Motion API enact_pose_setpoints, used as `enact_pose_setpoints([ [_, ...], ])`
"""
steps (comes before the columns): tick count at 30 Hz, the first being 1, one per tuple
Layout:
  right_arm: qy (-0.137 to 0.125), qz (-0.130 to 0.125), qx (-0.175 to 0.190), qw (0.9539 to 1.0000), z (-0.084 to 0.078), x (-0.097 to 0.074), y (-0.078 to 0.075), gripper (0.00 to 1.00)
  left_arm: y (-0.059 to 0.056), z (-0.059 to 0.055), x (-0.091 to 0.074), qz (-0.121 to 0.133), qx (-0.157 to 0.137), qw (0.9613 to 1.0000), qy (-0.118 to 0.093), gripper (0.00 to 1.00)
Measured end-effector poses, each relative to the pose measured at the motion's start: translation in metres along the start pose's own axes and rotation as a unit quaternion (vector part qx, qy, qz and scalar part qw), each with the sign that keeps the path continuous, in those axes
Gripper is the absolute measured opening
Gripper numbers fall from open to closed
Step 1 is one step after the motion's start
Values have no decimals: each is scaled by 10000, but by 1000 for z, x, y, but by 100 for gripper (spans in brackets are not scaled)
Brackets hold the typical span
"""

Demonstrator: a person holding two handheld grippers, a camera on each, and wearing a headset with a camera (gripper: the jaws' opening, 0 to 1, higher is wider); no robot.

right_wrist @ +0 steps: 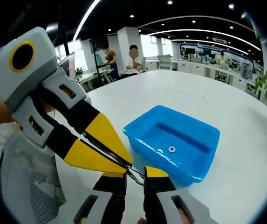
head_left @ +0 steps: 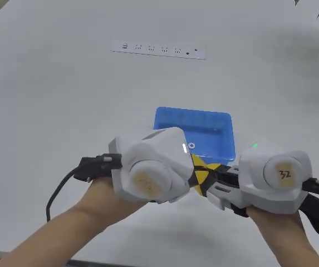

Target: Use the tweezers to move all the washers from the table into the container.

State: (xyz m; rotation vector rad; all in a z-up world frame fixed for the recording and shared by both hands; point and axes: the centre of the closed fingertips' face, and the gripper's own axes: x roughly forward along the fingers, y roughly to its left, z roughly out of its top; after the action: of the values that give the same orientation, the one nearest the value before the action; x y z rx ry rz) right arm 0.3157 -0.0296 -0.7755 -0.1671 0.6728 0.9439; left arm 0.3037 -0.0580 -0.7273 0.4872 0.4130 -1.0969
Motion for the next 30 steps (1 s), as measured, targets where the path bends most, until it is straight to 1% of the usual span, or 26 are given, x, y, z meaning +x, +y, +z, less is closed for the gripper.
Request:
enact_pose_setpoints([
  [3, 103, 9, -211, 9997, -2, -1, 1, 9, -1, 1, 0, -47, -130, 9999, -3, 0],
  [4, 145, -31, -413, 9990, -2, -1, 0, 8, -1, 1, 0, -45, -131, 9999, -3, 0],
  [5, 178, -35, -489, 9986, -3, -2, 1, 7, -2, 2, 1, -60, -99, 9999, 7, 0],
  [12, 249, -68, -614, 9978, -3, -4, -1, 5, -3, 6, 5, -131, 81, 9999, 71, 0],
  [14, 262, -197, -797, 9963, -1, -5, -2, 5, -3, 8, 5, -147, 186, 9997, 84, 0],
  [16, 280, -180, -775, 9964, 0, -7, -1, 4, -4, 10, 3, -180, 222, 9996, 79, 0],
  [18, 205, -208, -731, 9969, 4, -11, -1, 5, -3, 13, 1, -177, 253, 9995, 42, 0],
  [22, 140, -211, -774, 9967, 13, -19, 1, 5, -3, 24, -5, -195, 333, 9992, -35, 0],
  [27, -53, -338, -824, 9960, 31, -32, -1, 5, 1, 44, -13, -153, 543, 9982, -191, 0],
  [30, -167, -404, -836, 9955, 41, -38, -3, 4, 5, 54, -17, -146, 595, 9977, -276, 0],
])
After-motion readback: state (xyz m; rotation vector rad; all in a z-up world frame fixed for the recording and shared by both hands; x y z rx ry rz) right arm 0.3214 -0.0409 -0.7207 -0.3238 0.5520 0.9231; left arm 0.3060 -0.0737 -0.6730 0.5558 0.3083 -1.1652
